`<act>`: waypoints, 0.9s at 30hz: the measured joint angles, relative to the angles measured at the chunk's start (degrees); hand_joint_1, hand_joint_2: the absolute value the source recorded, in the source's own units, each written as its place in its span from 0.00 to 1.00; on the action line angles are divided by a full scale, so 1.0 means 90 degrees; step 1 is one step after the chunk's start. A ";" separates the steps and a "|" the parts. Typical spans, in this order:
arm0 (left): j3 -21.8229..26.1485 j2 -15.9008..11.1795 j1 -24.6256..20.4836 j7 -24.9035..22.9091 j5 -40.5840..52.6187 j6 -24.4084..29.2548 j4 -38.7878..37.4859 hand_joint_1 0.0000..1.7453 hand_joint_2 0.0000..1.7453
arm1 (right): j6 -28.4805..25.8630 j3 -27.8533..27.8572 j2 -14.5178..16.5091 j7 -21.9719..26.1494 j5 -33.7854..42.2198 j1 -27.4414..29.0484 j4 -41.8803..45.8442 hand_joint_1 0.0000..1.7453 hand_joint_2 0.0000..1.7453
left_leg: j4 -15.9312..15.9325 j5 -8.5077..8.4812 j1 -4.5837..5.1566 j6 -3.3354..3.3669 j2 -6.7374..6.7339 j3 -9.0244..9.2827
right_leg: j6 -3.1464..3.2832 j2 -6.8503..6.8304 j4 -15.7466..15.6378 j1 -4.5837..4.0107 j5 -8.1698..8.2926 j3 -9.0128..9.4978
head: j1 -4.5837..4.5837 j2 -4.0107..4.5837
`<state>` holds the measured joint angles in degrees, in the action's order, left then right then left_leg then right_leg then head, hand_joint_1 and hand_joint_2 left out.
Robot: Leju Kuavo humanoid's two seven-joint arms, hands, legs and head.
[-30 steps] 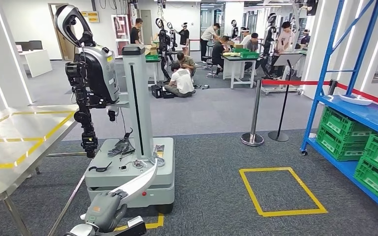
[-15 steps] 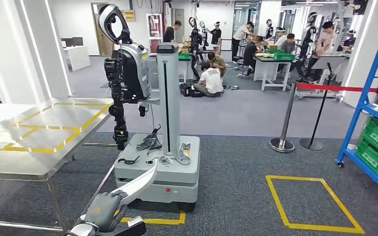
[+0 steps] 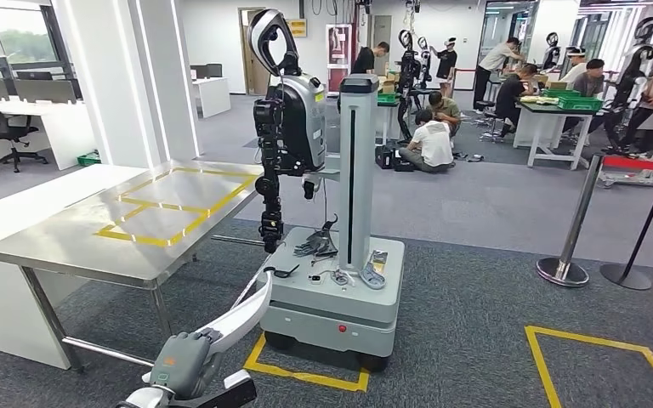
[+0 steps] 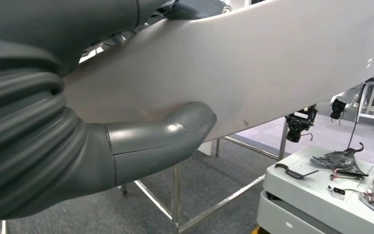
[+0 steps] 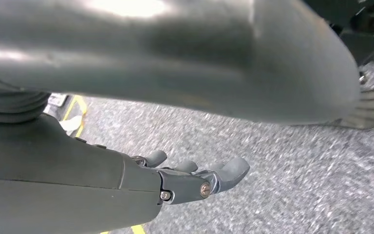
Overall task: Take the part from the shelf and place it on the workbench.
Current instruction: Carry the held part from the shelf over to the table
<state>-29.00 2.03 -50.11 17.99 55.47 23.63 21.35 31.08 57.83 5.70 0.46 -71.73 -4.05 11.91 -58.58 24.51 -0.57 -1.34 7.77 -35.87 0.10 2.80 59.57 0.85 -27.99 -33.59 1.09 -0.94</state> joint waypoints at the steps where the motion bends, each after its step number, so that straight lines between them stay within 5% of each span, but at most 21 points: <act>1: 0.0018 -0.0009 0.0004 -0.0012 0.0007 0.0010 -0.0001 1.00 1.00 | 0.0000 0.0000 0.0001 0.0004 -0.0013 -0.0005 0.0000 0.00 0.00 | -0.0005 -0.0002 -0.0005 -0.0038 -0.0041 -0.0017 | 0.0046 -0.0073 -0.0024 0.0000 0.0017 0.0025 | 0.0000 0.0000; 3: 0.0058 -0.0030 0.0002 -0.0031 0.0031 0.0050 0.0002 1.00 1.00 | 0.0000 0.0000 0.0003 0.0016 -0.0047 -0.0004 0.0000 0.00 0.00 | -0.0266 0.0160 0.0009 -0.0100 -0.0362 -0.0155 | 0.0140 -0.0220 -0.0079 0.0014 0.0054 0.0068 | 0.0009 0.0000; 5: 0.0089 -0.0036 0.0011 0.0006 0.0027 0.0150 0.0012 1.00 1.00 | 0.0000 0.0000 0.0000 0.0021 -0.0086 0.0010 0.0000 0.00 0.00 | -0.0973 0.0536 0.0017 -0.0144 -0.0708 -0.0475 | 0.0198 -0.0367 -0.0092 -0.0001 0.0052 0.0076 | 0.0018 0.0000; 7: 0.0156 -0.0048 0.0049 0.0106 -0.0046 0.0357 0.0035 1.00 1.00 | 0.0000 0.0000 -0.0006 0.0017 -0.0114 0.0018 0.0000 0.00 0.00 | -0.1623 0.0765 0.0004 -0.0177 -0.0787 -0.0776 | 0.0221 -0.0519 -0.0085 -0.0007 0.0034 0.0074 | 0.0019 0.0000; 8: 0.0208 -0.0055 0.0061 0.0152 -0.0085 0.0467 0.0059 1.00 1.00 | 0.0000 0.0000 -0.0008 0.0012 -0.0121 0.0017 0.0000 0.00 0.00 | -0.1678 0.0721 -0.0001 -0.0184 -0.0804 -0.0797 | 0.0222 -0.0594 -0.0079 -0.0007 0.0023 0.0075 | 0.0019 0.0000; 10: 0.0308 -0.0062 0.0026 0.0172 -0.0100 0.0606 0.0138 1.00 1.00 | 0.0000 0.0000 -0.0009 -0.0007 -0.0133 0.0014 0.0000 0.00 0.00 | -0.1140 0.0371 0.0002 -0.0163 -0.0909 -0.0514 | 0.0200 -0.0746 -0.0056 -0.0008 -0.0013 0.0092 | 0.0019 0.0000; 12: 0.0352 -0.0055 -0.0068 0.0140 -0.0035 0.0617 0.0235 1.00 1.00 | 0.0000 0.0000 -0.0009 -0.0032 -0.0140 0.0013 0.0000 0.00 0.00 | -0.0375 0.0102 0.0054 -0.0078 -0.1198 -0.0121 | 0.0148 -0.0899 -0.0024 -0.0042 -0.0070 0.0119 | 0.0018 0.0000; 14: 0.0360 -0.0042 -0.0138 0.0121 0.0034 0.0592 0.0314 1.00 1.00 | 0.0000 0.0000 -0.0011 -0.0053 -0.0145 0.0010 0.0000 0.00 0.00 | -0.0061 0.0060 0.0103 0.0029 -0.1308 0.0032 | 0.0090 -0.1050 -0.0022 -0.0084 -0.0110 0.0151 | 0.0011 0.0000; 16: 0.0365 -0.0035 -0.0152 0.0117 0.0077 0.0568 0.0361 1.00 1.00 | 0.0000 0.0000 -0.0016 -0.0078 -0.0146 0.0002 0.0001 0.00 0.00 | -0.0028 0.0039 0.0090 0.0112 -0.1134 0.0040 | 0.0026 -0.1167 -0.0038 -0.0091 -0.0145 0.0193 | 0.0006 0.0000; 17: 0.0367 -0.0029 -0.0157 0.0113 0.0091 0.0558 0.0381 1.00 1.00 | 0.0000 -0.0001 -0.0020 -0.0087 -0.0146 -0.0003 0.0001 0.00 0.00 | -0.0007 0.0028 0.0070 0.0146 -0.1056 0.0048 | -0.0014 -0.1084 0.0005 -0.0078 -0.0199 0.0195 | 0.0005 0.0000; 20: 0.0367 0.0067 -0.0190 0.0112 0.0109 0.0485 0.0415 1.00 1.00 | 0.0023 -0.0002 -0.0039 -0.0084 -0.0146 -0.0003 0.0001 0.00 0.00 | 0.0029 0.0001 0.0016 0.0225 -0.0832 0.0060 | -0.0107 -0.0514 0.0841 -0.0026 -0.0657 -0.0168 | 0.0004 0.0000; 22: 0.0367 0.0152 -0.0162 0.0121 0.0109 0.0419 0.0407 1.00 1.00 | 0.0032 -0.0002 -0.0059 -0.0064 -0.0148 0.0009 0.0001 0.00 0.00 | 0.0024 0.0002 0.0013 0.0241 -0.0664 0.0055 | -0.0131 -0.0374 0.1574 -0.0017 -0.0888 -0.0559 | 0.0002 0.0000; 24: 0.0367 0.0193 -0.0114 0.0126 0.0109 0.0382 0.0396 1.00 1.00 | 0.0032 -0.0002 -0.0081 -0.0035 -0.0152 0.0008 0.0001 0.00 0.00 | 0.0006 0.0004 0.0008 0.0236 -0.0498 0.0056 | -0.0135 -0.0345 0.1554 -0.0008 -0.0678 -0.0634 | 0.0001 0.0000; 27: 0.0367 0.0222 -0.0106 0.0120 0.0109 0.0336 0.0390 1.00 1.00 | 0.0032 -0.0002 -0.0106 -0.0007 -0.0155 0.0002 0.0001 0.00 0.00 | -0.0056 0.0020 -0.0006 0.0159 -0.0266 0.0032 | -0.0130 -0.0028 0.0413 0.0053 -0.0087 -0.0181 | 0.0004 0.0000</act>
<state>-25.70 4.03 -51.06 19.07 56.45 26.66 24.86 31.36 57.81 4.74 0.40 -73.13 -4.03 11.92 -59.08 24.70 -0.63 0.09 5.38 -35.58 -1.07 2.54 63.29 1.33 -28.77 -35.22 1.13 -0.94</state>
